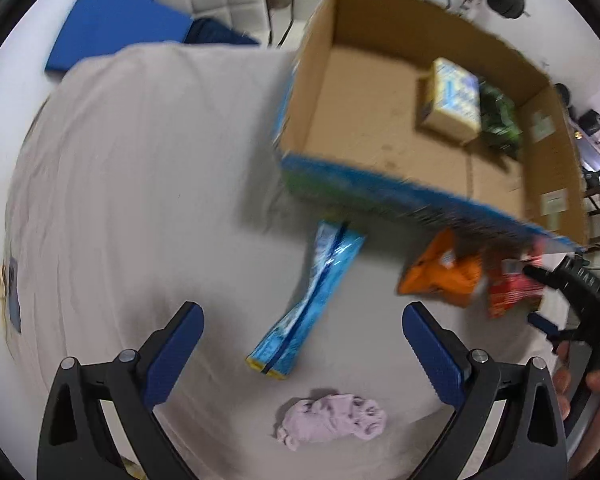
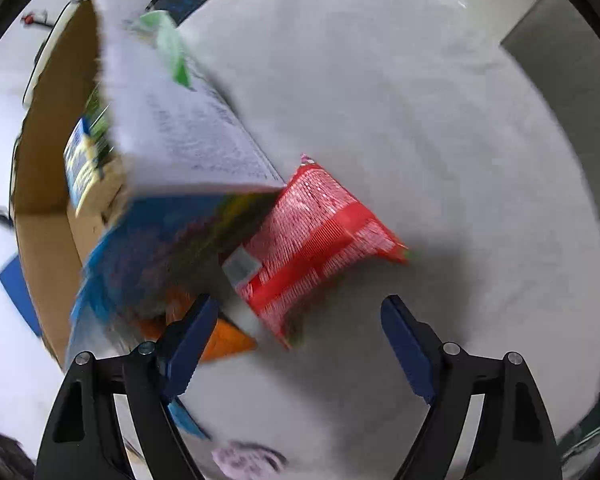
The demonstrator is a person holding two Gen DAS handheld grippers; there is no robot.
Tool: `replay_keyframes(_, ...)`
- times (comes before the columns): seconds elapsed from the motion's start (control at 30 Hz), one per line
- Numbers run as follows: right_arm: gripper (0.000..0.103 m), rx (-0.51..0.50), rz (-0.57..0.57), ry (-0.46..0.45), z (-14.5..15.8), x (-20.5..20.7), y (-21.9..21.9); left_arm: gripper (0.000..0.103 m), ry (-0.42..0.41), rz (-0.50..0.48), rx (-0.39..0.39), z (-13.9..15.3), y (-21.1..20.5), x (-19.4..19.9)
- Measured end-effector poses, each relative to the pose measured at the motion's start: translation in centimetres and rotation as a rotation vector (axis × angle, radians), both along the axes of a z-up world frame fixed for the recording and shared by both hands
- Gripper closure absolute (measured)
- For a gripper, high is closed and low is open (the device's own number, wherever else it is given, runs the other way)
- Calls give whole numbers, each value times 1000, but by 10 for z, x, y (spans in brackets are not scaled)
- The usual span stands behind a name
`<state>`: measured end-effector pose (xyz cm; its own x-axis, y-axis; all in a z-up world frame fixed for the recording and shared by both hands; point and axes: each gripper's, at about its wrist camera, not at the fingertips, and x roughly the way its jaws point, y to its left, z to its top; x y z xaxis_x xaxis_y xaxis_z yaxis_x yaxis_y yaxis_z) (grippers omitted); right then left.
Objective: Organize soft objects
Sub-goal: 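Grasp the red snack bag with the right tool while the left tool grasps the blue stick pack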
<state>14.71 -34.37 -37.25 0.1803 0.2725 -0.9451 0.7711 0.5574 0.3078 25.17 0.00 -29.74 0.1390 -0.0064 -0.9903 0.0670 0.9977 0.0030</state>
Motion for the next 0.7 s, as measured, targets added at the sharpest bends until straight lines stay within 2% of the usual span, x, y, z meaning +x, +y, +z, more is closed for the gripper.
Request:
replay_keyframes(0.13, 20, -28, -22, -20, -18, 7, 8, 1, 39, 9, 17, -21, 7, -3)
replay_keyframes(0.3, 32, -112, 77, 14, -23, 9, 24, 1, 78, -10, 30, -38, 4, -6)
replay_keyframes(0.43, 32, -176, 214, 96, -21, -7, 23, 1, 94, -9, 28, -47, 8, -9)
replay_keyframes(0.5, 32, -198, 228, 146, -18, -19, 16, 1, 108, 1, 20, -53, 13, -10)
replay_keyframes(0.63, 30, -216, 198, 111, -6, -22, 16, 1, 136, 13, 6, -66, 18, -9)
replay_keyframes(0.7, 25, -198, 168, 81, -9, -16, 17, 1, 146, 1, 20, -75, 16, -4)
